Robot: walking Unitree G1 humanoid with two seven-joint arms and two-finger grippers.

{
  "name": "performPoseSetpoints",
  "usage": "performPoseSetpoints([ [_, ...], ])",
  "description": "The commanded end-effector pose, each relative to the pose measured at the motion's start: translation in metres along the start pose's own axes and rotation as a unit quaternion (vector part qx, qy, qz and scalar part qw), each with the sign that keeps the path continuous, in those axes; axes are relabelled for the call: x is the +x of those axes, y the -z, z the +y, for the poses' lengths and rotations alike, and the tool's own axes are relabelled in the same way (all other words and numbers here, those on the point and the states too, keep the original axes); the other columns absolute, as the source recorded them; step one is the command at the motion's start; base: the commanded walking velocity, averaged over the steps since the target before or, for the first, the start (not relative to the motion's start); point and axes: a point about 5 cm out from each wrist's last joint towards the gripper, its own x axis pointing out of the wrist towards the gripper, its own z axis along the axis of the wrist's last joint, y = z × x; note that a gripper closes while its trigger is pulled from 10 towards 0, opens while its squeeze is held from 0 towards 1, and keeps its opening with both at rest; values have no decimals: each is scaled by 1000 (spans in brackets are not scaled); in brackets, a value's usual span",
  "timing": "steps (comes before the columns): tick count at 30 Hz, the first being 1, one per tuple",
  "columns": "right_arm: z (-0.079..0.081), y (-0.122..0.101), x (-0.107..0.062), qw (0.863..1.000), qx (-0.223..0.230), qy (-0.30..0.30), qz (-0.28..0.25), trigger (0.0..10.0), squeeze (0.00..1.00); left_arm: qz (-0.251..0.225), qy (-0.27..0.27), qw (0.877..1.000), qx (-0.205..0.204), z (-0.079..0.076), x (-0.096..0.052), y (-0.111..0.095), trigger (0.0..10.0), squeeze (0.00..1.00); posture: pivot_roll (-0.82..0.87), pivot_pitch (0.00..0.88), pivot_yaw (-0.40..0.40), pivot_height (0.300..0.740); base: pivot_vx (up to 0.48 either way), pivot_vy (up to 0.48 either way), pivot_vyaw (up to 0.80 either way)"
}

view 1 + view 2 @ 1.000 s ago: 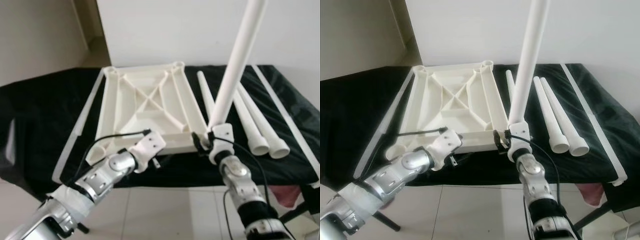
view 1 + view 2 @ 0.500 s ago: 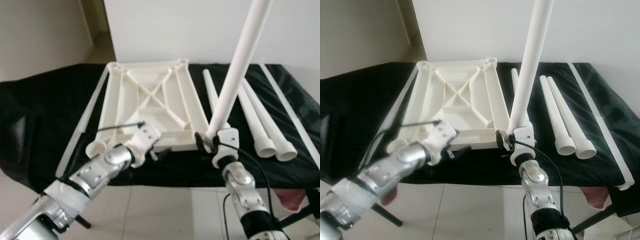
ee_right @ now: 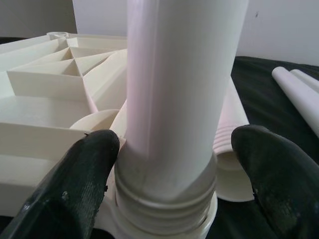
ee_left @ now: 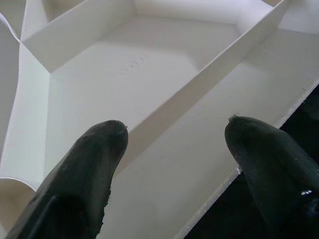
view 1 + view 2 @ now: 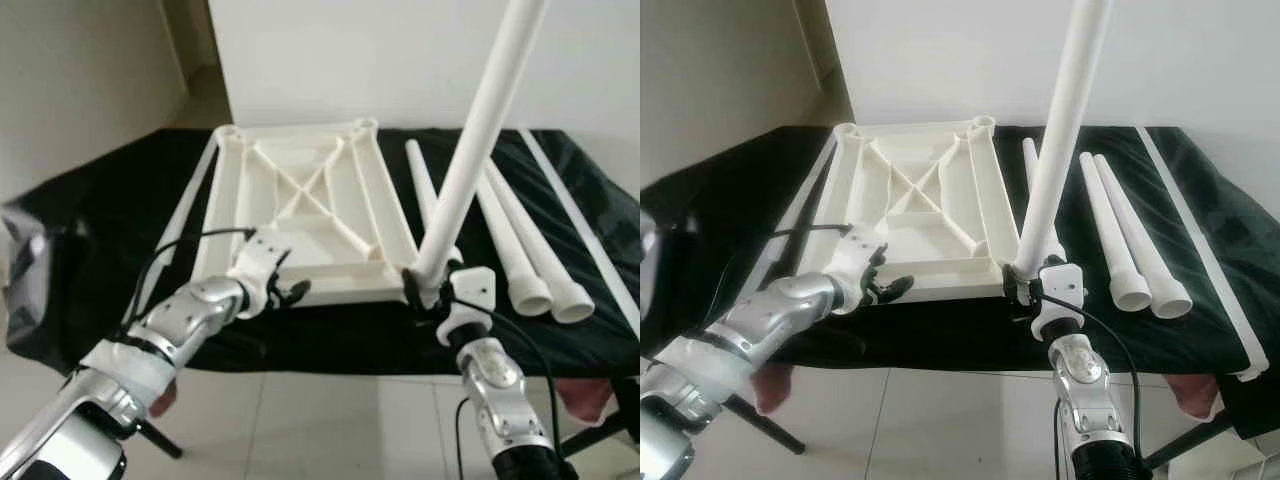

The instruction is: Building children table

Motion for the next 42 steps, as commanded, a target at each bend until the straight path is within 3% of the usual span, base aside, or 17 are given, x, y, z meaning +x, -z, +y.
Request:
performPoseSetpoints([
  [1,-2,-4,2,1000,0,4,-4,10000,0,9,257,966,-16,-20,-9,2,10000,0,-50,3,54,740,0,0,0],
  [5,-2,-7,2,1000,-2,6,-7,10000,0,-50,323,944,-34,-30,-19,-19,10000,0,-47,1,49,740,0,0,0],
  [13,-2,-8,3,1000,-3,14,-9,10000,0,-70,341,937,-25,-40,-23,-20,10000,0,-44,9,41,740,0,0,0],
  [15,-2,-8,4,1000,-1,19,-9,10000,0,-66,338,939,-22,-41,-22,-18,10000,0,-43,8,42,740,0,0,0],
  [19,-1,-6,6,1000,4,22,4,10000,0,23,317,948,32,-48,-13,16,10000,0,-39,14,35,740,0,0,0],
  [26,-2,-4,7,1000,1,24,11,10000,0,72,294,952,46,-45,-9,37,10000,0,-40,16,38,740,0,0,0],
  [27,-3,-5,8,1000,1,24,10,10000,0,92,263,959,43,-39,-5,44,10000,0,-42,15,40,740,0,0,0],
  [35,-3,-9,17,1000,1,17,10,10000,0,90,240,965,48,-35,0,41,10000,0,-44,16,45,740,0,0,0],
  [38,-1,-10,24,1000,4,0,14,10000,0,87,263,960,50,-42,-2,39,10000,0,-47,16,49,740,0,0,0],
  [42,9,-5,41,997,-5,-63,40,10000,0,46,347,936,32,-75,-9,23,10000,0,-47,15,53,740,0,0,0],
])
